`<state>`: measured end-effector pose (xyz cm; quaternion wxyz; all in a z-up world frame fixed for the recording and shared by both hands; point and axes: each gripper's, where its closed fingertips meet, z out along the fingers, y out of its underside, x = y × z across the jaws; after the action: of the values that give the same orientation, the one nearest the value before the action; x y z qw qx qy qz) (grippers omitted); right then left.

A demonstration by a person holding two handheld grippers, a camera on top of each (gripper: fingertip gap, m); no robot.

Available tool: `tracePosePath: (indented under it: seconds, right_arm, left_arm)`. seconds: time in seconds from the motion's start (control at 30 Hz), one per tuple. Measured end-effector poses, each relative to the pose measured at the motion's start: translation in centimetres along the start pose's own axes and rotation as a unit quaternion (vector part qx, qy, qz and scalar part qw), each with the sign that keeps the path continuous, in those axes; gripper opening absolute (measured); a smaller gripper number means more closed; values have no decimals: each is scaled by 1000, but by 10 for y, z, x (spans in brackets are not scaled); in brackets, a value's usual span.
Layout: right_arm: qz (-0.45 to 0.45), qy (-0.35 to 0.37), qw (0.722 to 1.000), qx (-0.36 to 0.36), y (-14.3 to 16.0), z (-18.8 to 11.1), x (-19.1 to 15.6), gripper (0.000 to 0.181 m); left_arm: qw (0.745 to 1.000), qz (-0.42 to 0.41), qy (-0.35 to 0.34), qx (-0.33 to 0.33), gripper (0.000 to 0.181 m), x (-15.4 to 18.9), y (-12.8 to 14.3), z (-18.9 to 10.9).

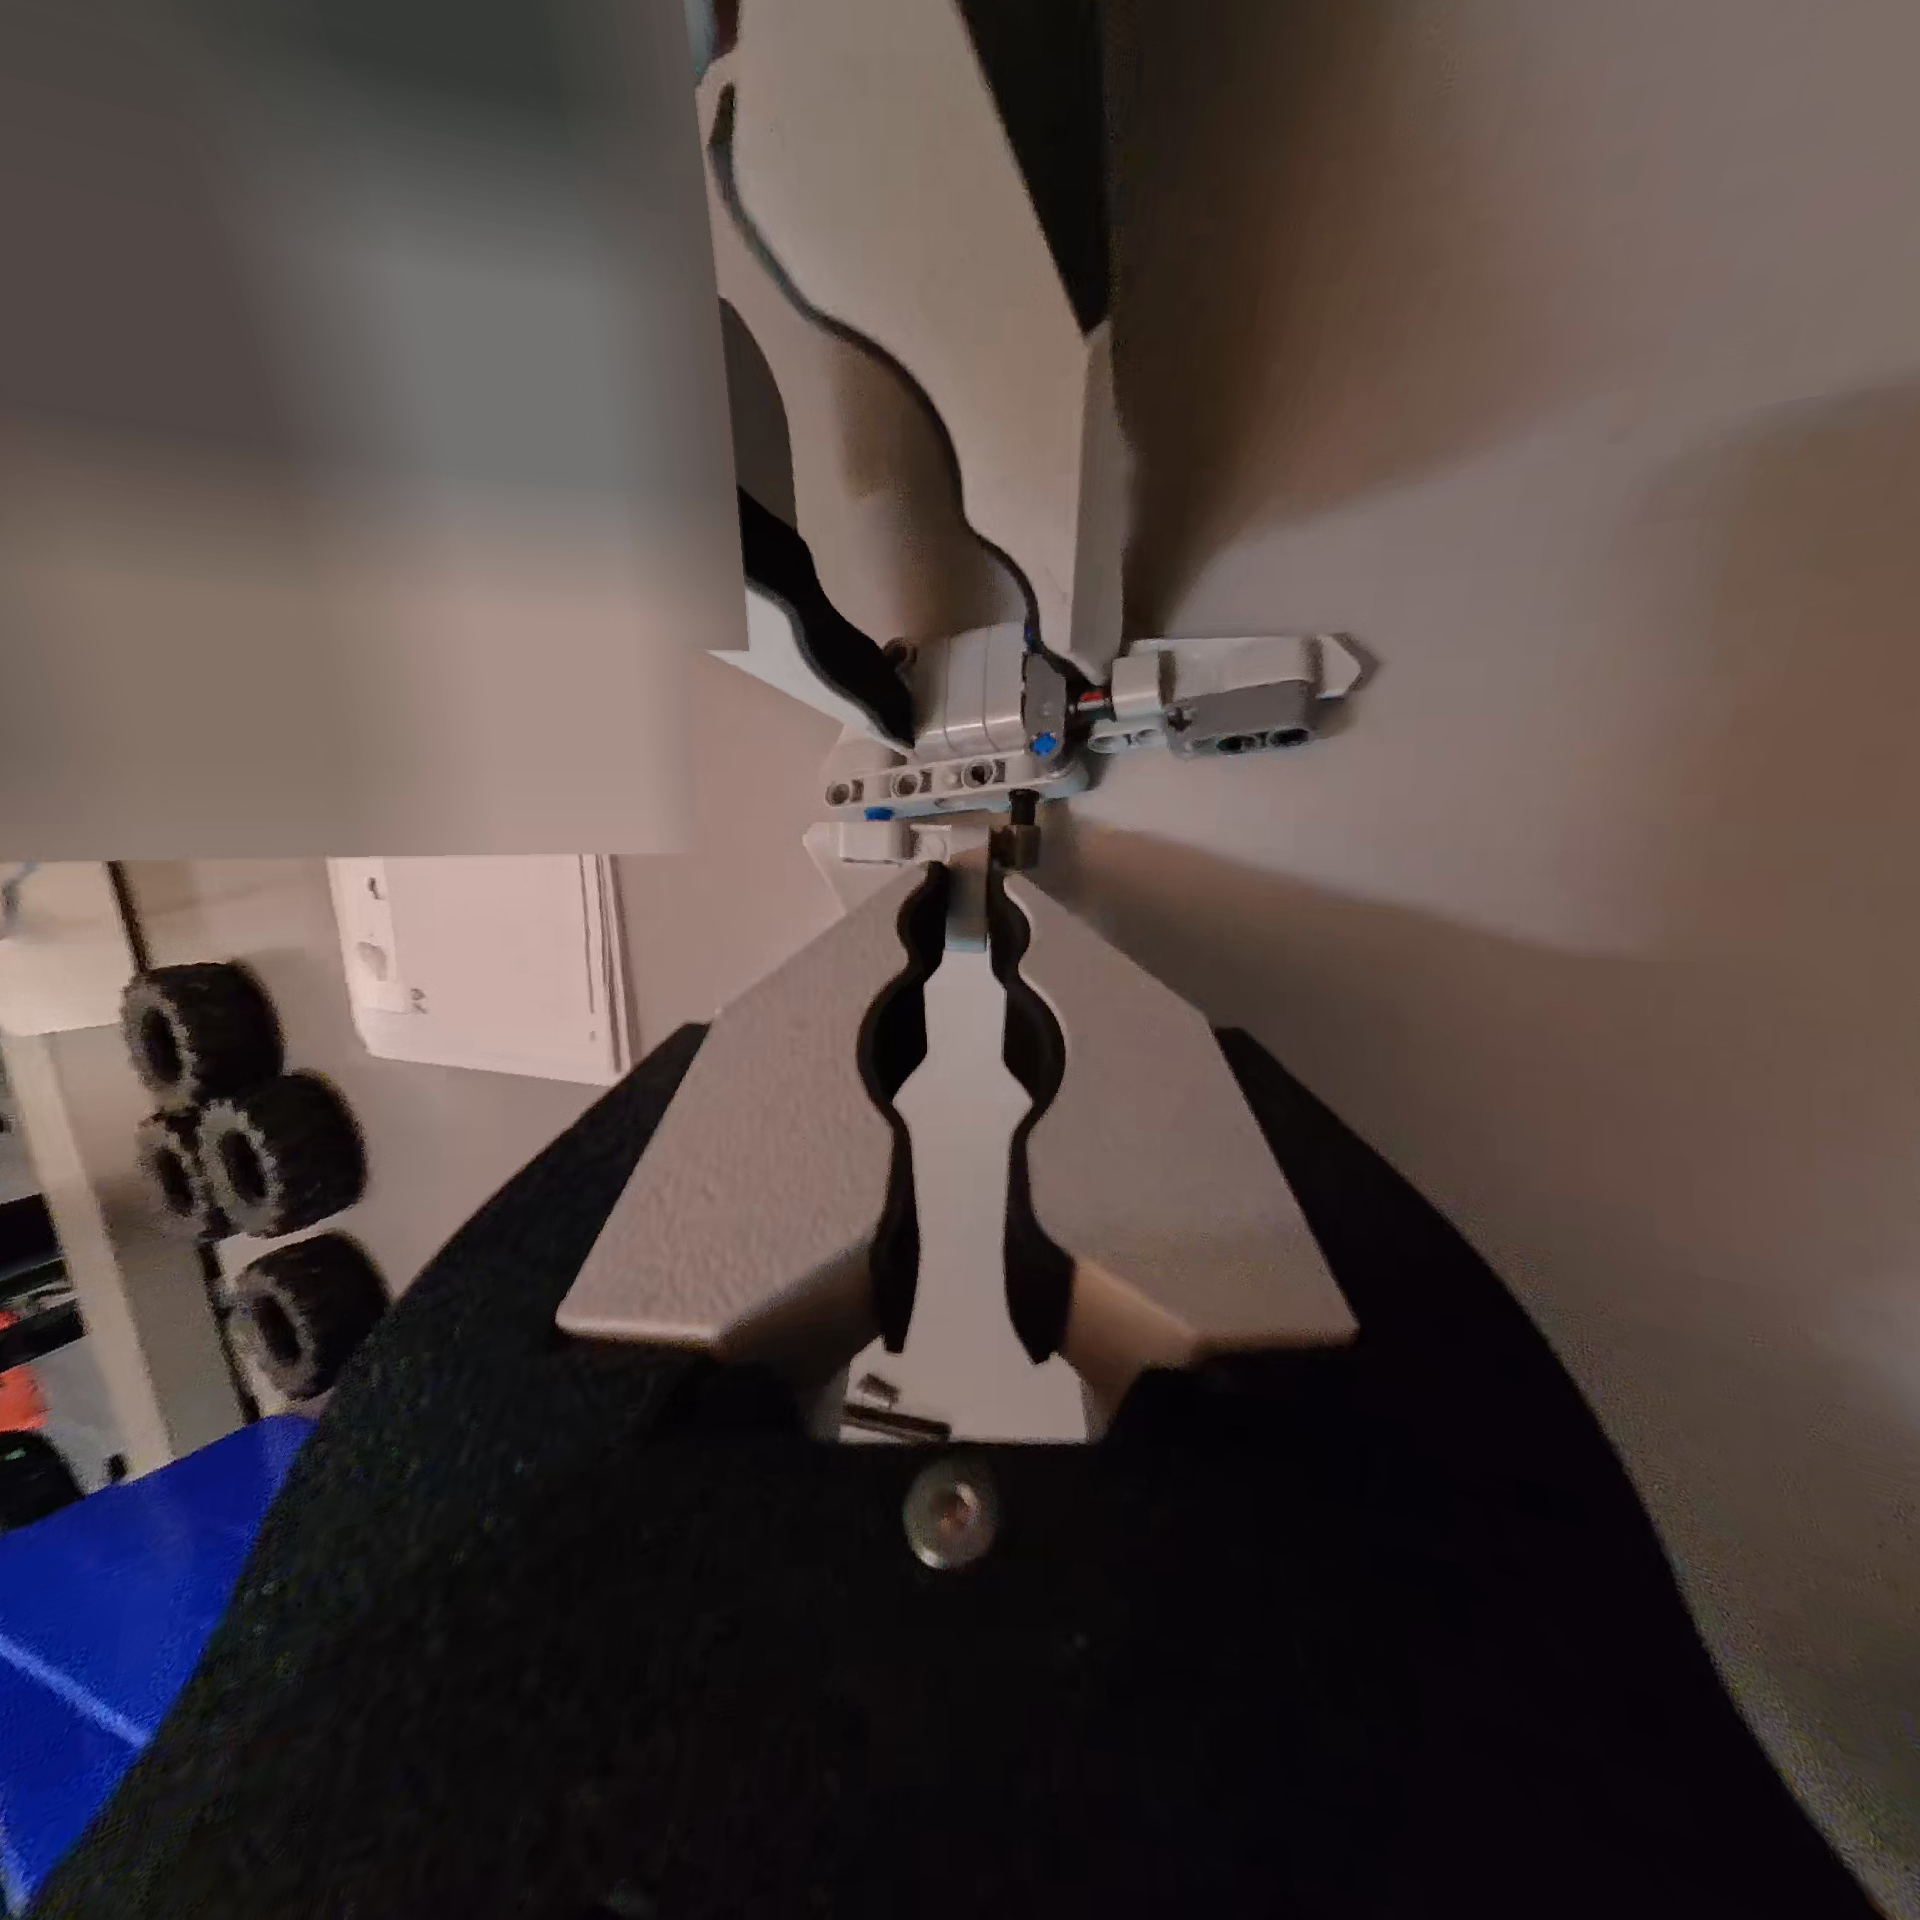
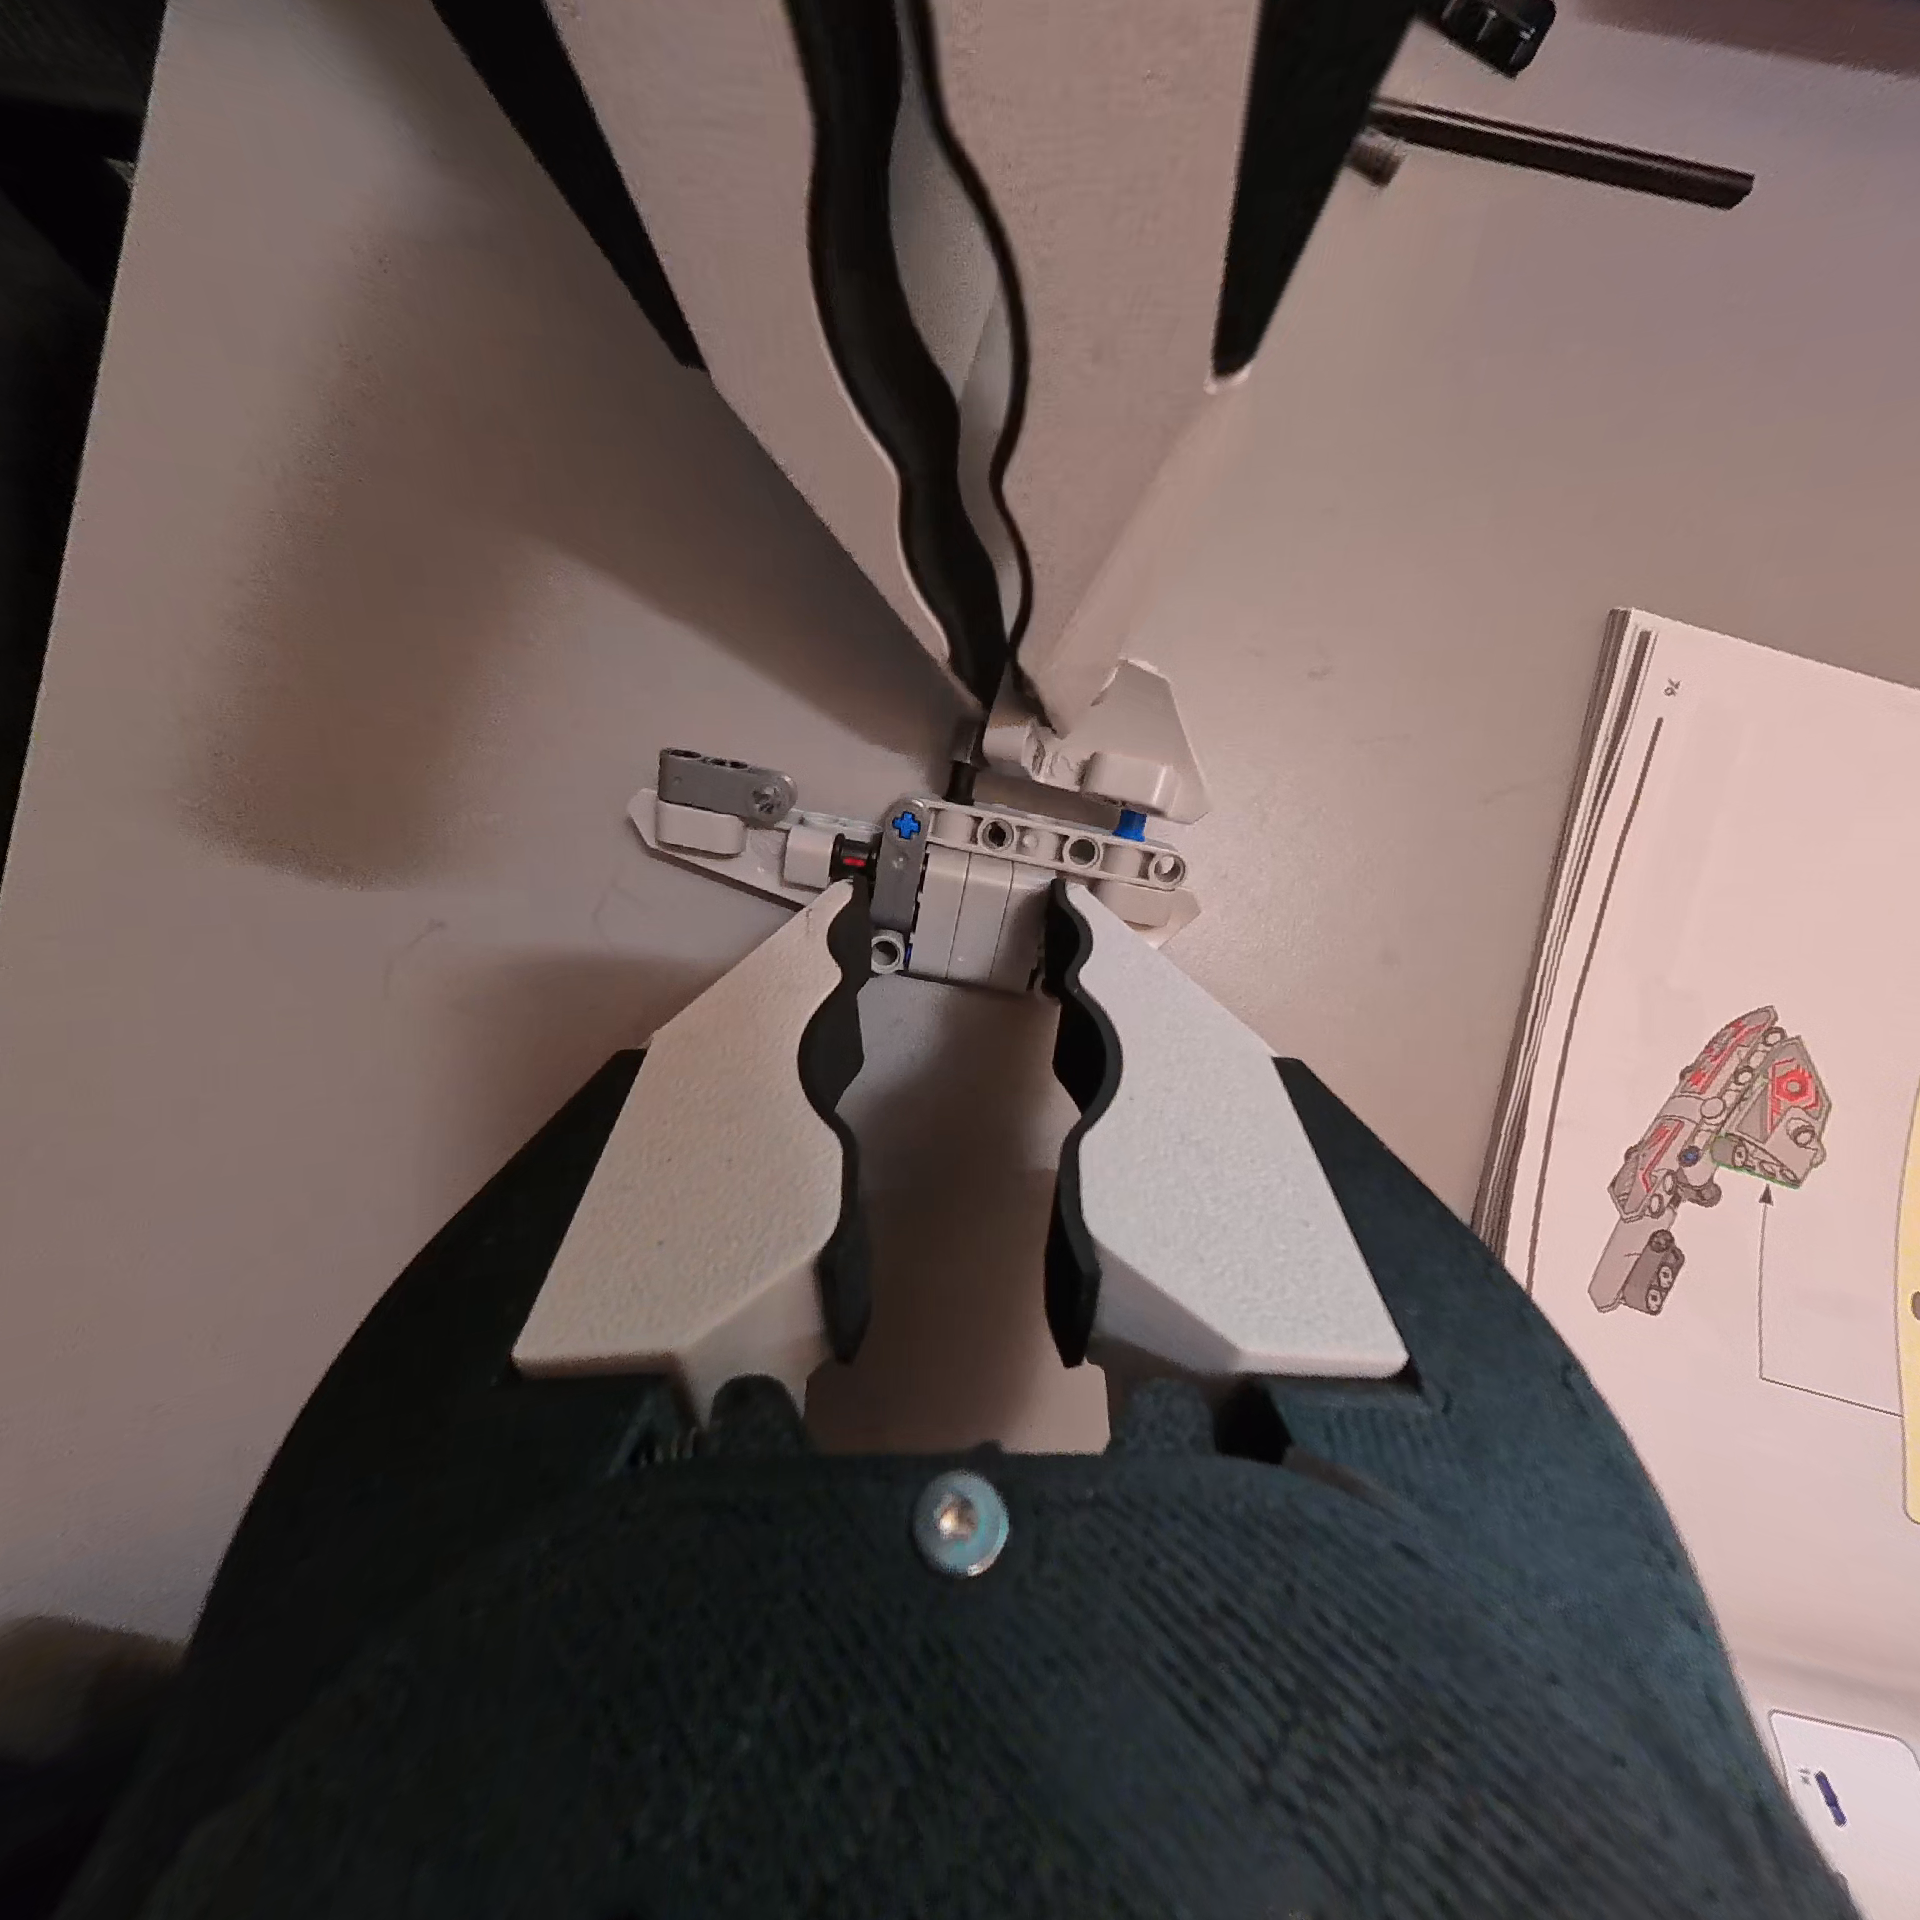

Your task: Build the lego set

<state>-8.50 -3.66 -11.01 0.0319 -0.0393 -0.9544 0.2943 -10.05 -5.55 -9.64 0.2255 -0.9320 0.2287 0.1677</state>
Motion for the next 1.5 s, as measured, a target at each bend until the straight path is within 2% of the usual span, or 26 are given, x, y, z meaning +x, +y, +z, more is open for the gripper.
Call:
tracePosePath:
  seconds: [0.07,0.13,0.27,0.33,0.43,0.67,0.8,0.93,1.03,1.13,1.2,1.27,1.3,1.37,1.5]
  right_arm:
    - [7,0,1000,0,0,0,0,32]
    - [13,3,1000,2,-1,0,0,32]
    - [22,5,1000,7,-1,0,0,32]
    - [24,4,1000,11,-1,0,1,32]
    - [31,10,999,10,0,0,2,32]
    - [42,14,999,15,-1,1,2,32]
    - [44,10,999,22,-1,0,2,32]
    - [43,16,999,21,-1,0,2,32]
    - [47,17,999,19,0,0,2,32]
    - [49,17,998,17,0,0,3,32]
    - [49,19,999,15,-1,1,3,32]
    - [49,20,998,14,-1,1,3,32]
    - [51,20,998,14,-1,1,3,32]
    - [52,19,998,14,-1,1,3,32]
    - [57,25,998,10,-2,1,4,32]
  left_arm:
    - [1000,-20,3,-22,4,1,1,0]
    - [996,-83,14,-40,4,2,3,0]
    - [990,-130,27,-39,4,2,3,1]
    - [992,-120,23,-38,3,0,2,1]
    - [997,-55,-22,-50,3,-2,0,0]
    - [995,-53,-60,-61,4,-3,-2,1]
    - [990,-138,-19,-10,4,-2,1,2]
    - [969,-236,23,64,5,3,3,4]
    - [966,-246,10,83,7,2,8,3]
    - [966,-246,-21,77,22,-1,15,-3]
    - [957,-278,-32,79,19,1,14,-12]
    - [934,-346,-48,80,3,2,15,-20]
    - [920,-379,-35,94,0,8,9,-20]
    - [891,-439,3,112,1,21,-1,-14]
    - [857,-505,-7,103,10,25,5,3]
